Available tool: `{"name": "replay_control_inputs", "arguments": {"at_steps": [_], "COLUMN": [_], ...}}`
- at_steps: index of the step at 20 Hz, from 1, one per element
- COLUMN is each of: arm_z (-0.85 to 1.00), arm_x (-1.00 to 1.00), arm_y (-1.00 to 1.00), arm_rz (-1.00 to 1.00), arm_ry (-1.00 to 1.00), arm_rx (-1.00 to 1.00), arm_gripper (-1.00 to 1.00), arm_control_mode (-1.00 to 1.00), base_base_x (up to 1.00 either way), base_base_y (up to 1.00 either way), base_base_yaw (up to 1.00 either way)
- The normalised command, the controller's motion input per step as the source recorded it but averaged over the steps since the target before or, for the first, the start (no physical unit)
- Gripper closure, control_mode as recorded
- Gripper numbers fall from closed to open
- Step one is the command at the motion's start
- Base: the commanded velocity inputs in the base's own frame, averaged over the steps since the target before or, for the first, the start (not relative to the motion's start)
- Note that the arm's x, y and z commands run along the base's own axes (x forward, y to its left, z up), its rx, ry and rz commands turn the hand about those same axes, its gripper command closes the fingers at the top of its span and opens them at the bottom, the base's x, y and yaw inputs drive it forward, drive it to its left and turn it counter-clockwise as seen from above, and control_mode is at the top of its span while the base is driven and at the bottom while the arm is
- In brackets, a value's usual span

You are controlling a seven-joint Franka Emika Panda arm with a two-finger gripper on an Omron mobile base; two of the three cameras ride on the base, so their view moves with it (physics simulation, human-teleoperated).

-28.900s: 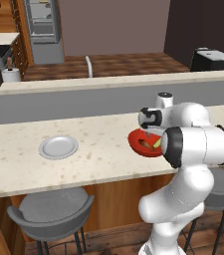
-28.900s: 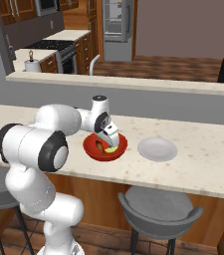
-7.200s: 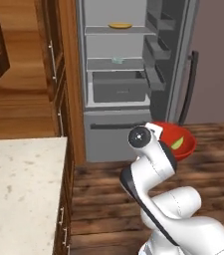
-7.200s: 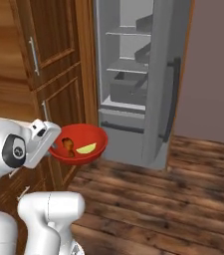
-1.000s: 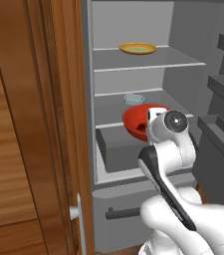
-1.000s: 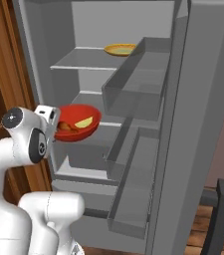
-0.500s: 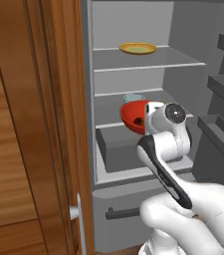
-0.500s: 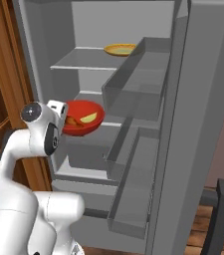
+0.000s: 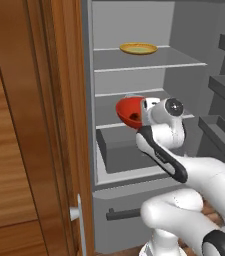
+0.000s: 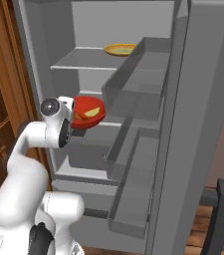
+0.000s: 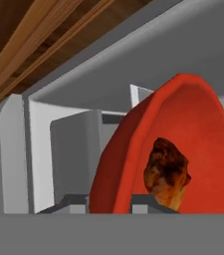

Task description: Pick the chicken drumstick and lemon wedge from their plates and place them in the bowl. Then put the bowl in the fridge.

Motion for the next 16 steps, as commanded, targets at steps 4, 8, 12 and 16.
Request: {"name": "replay_control_inputs", "arguments": {"at_steps": [4, 8, 12, 16], "arm_z": [-0.05, -0.14, -0.13, -0.15], "arm_x": [0.54, 0.38, 0.29, 0.27], "arm_y": [0.02, 0.01, 0.00, 0.00], "arm_rz": [0.08, 0.06, 0.03, 0.02], "arm_ry": [0.10, 0.08, 0.01, 0.00], "arm_rx": [0.00, -0.06, -0.09, -0.07], "arm_gripper": [1.00, 1.00, 1.00, 1.00], "arm_control_mode": [-1.00, -1.00, -1.00, -1.00], "base_base_x": [0.00, 0.00, 0.00, 0.00], "base_base_y": [0.00, 0.00, 0.00, 0.00], "base_base_yaw": [0.00, 0.00, 0.00, 0.00]}}
